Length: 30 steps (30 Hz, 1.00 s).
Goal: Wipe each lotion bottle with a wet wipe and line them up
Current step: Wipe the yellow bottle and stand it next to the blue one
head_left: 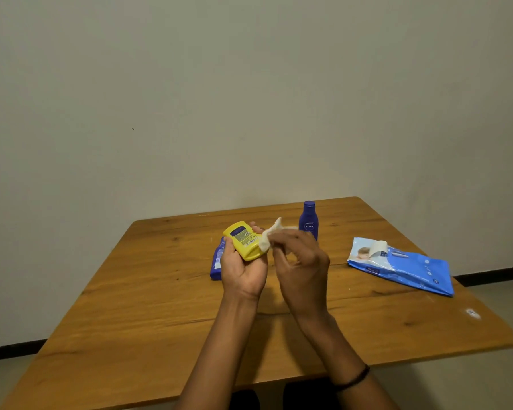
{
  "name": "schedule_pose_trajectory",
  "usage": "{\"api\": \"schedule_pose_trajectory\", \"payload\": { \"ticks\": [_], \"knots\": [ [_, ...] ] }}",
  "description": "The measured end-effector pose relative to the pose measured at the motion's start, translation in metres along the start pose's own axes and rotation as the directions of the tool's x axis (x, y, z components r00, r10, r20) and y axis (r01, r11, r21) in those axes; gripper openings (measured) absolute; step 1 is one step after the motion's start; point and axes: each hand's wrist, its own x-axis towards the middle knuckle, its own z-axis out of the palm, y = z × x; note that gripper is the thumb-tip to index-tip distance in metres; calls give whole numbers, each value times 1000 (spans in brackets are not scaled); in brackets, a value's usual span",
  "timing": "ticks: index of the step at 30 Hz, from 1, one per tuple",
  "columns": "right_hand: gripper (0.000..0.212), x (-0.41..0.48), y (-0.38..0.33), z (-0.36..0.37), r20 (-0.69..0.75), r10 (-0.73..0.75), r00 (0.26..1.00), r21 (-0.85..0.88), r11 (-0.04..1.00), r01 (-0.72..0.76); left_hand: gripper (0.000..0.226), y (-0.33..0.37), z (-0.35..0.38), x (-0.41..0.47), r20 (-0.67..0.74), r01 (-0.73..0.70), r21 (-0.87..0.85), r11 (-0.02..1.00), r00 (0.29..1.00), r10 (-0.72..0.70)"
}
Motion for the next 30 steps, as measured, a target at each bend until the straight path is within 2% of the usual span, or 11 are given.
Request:
{"api": "schedule_pose_trajectory", "payload": {
  "ticks": [3, 7, 9, 13, 16, 18, 21, 24, 27, 30],
  "knots": [
    [27, 0, -3, 1, -14, -16, 1000, -4, 1000, 16, 55, -2, 3, 0, -17, -8, 35, 999, 1000, 8],
    [27, -17, -14, 9, 169, -166, 972, 33, 986, 163, 53, -3, -5, -6, 31, 78, 159, 984, 996, -84],
    [27, -16, -12, 7, 189, -195, 962, 17, 981, 195, 54, -3, -3, -6, 40, 100, 161, 982, 993, -108],
    [25, -3, 1, -4, 41, -79, 996, -22, 997, 79, 56, 0, 7, -3, 24, 15, 69, 997, 1000, -16],
    [21, -6, -2, -3, 56, -92, 994, 4, 996, 92, 56, 4, 7, -2, 92, 39, 106, 994, 995, -49],
    [22, -11, -5, -2, 60, -81, 995, 3, 997, 81, 54, 5, 5, -1, 129, 32, 169, 985, 990, -54],
    [24, -12, -6, -3, 62, -21, 998, 13, 1000, 20, 56, 9, 1, 2, 184, -68, 288, 955, 983, 15],
    [25, -7, -9, -2, 77, 90, 993, 51, 994, -94, 60, 12, -8, 4, 238, -177, 443, 879, 968, 75],
    [25, 5, -7, 2, 120, 190, 974, 125, 971, -205, 62, 6, -14, 1, 259, -213, 562, 799, 963, 75],
    [20, 25, -6, 7, 102, 177, 979, 107, 976, -188, 61, -4, -19, -3, 269, -257, 590, 765, 957, 113]
  ]
}}
